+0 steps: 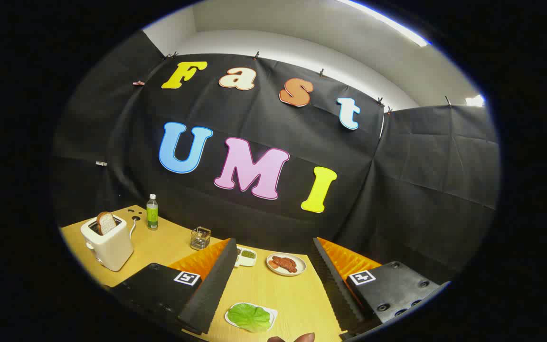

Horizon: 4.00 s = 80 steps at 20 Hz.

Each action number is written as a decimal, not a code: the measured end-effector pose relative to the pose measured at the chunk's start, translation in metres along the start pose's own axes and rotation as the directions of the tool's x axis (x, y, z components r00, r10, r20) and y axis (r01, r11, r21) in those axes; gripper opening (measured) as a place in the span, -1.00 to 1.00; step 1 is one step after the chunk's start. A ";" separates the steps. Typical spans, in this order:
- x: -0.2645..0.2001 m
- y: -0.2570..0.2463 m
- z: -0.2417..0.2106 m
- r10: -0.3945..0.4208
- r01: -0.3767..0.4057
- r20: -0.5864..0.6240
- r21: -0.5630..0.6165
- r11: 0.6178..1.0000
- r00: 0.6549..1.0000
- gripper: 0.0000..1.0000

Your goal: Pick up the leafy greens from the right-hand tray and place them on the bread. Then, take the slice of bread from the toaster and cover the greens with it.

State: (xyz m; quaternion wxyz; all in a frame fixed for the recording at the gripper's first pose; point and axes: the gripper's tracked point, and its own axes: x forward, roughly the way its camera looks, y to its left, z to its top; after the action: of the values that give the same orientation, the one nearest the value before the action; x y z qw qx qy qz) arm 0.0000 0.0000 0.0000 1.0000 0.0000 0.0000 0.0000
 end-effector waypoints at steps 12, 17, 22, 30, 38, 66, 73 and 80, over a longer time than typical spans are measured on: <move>0.002 0.002 -0.008 0.005 -0.005 -0.020 0.020 1.000 1.000 0.95; 0.000 -0.001 -0.007 0.004 -0.004 -0.016 0.027 1.000 1.000 0.95; 0.002 -0.001 -0.007 0.007 -0.007 -0.014 0.025 1.000 1.000 0.95; 0.004 0.002 -0.014 0.036 -0.036 -0.025 0.030 0.999 0.999 0.95; 0.013 0.020 -0.089 0.188 -0.170 -0.239 0.094 0.981 0.953 0.95; 0.044 0.069 -0.406 0.435 -0.408 -0.740 0.236 0.882 0.513 0.53; 0.042 0.070 -0.411 0.449 -0.416 -0.747 0.253 0.874 0.490 0.23; 0.047 0.064 -0.398 0.428 -0.353 -0.722 0.266 0.897 0.544 -0.84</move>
State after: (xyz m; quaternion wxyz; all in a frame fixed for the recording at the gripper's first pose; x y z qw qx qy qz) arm 0.0474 0.0641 -0.3984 0.8774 0.0442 0.4226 0.2226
